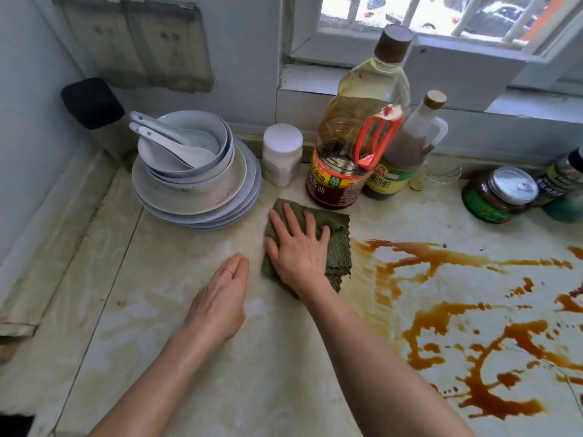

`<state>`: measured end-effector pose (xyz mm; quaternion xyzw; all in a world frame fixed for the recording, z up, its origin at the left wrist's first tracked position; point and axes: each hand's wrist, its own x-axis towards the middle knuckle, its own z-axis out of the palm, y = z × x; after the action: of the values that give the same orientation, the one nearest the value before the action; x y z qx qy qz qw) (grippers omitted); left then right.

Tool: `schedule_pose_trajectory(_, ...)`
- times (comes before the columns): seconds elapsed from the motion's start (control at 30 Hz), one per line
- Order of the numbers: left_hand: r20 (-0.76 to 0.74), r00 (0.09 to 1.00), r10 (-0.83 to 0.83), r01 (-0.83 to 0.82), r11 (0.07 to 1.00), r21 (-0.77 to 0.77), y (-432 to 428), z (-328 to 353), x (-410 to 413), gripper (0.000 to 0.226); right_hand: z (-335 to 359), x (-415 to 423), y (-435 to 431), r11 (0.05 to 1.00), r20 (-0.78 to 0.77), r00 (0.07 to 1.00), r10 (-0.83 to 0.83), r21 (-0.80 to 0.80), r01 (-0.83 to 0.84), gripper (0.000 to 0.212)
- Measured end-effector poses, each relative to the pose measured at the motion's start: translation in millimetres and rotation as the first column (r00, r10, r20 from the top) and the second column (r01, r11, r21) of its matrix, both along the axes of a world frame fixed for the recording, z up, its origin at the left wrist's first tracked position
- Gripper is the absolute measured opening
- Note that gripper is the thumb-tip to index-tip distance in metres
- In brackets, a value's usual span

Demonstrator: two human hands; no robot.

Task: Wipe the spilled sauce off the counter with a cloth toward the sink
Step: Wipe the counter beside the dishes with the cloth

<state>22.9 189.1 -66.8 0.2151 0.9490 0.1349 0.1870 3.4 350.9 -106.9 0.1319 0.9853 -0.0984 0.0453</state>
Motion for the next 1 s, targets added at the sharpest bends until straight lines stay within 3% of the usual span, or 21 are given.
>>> schedule_pose_trajectory(0.2,0.025,1.0,0.017,-0.017,1.0,0.01,-3.2,-1.6,1.4,0.077,-2.3,39.3,48.1,0.972,-0.03,0.975,-0.22,0.074,0.222,0.056)
schedule_pose_trajectory(0.33,0.037,0.999,0.016,-0.017,1.0,0.018,-1.4,-1.1,1.1,0.078,-5.6,38.0,48.6,0.932,-0.045,0.933,-0.357,0.043,0.359,0.056)
schedule_pose_trajectory(0.53,0.02,1.0,0.008,-0.008,1.0,-0.006,0.4,-4.0,2.8,0.077,-10.4,47.9,17.6,0.999,-0.084,0.996,0.018,0.046,-0.014,0.053)
schedule_pose_trajectory(0.73,0.029,1.0,0.013,-0.012,0.999,-0.034,0.9,-4.6,2.6,0.079,-9.5,56.4,58.5,0.939,0.001,0.94,-0.342,0.026,0.342,0.055)
schedule_pose_trajectory(0.8,0.028,0.999,0.016,-0.015,0.999,-0.038,3.4,-4.0,4.7,0.078,-9.6,61.1,33.0,0.954,0.011,0.954,-0.298,0.014,0.298,0.056)
schedule_pose_trajectory(0.9,0.01,1.0,0.008,-0.007,0.999,-0.043,5.8,-4.3,6.9,0.076,-15.2,80.9,-2.7,0.996,-0.053,0.996,-0.075,0.032,0.077,0.057)
schedule_pose_trajectory(1.0,0.009,1.0,0.01,-0.01,0.999,-0.051,4.7,-5.5,6.2,0.076,-19.8,87.7,18.8,0.998,-0.06,0.998,0.023,0.06,-0.019,0.056)
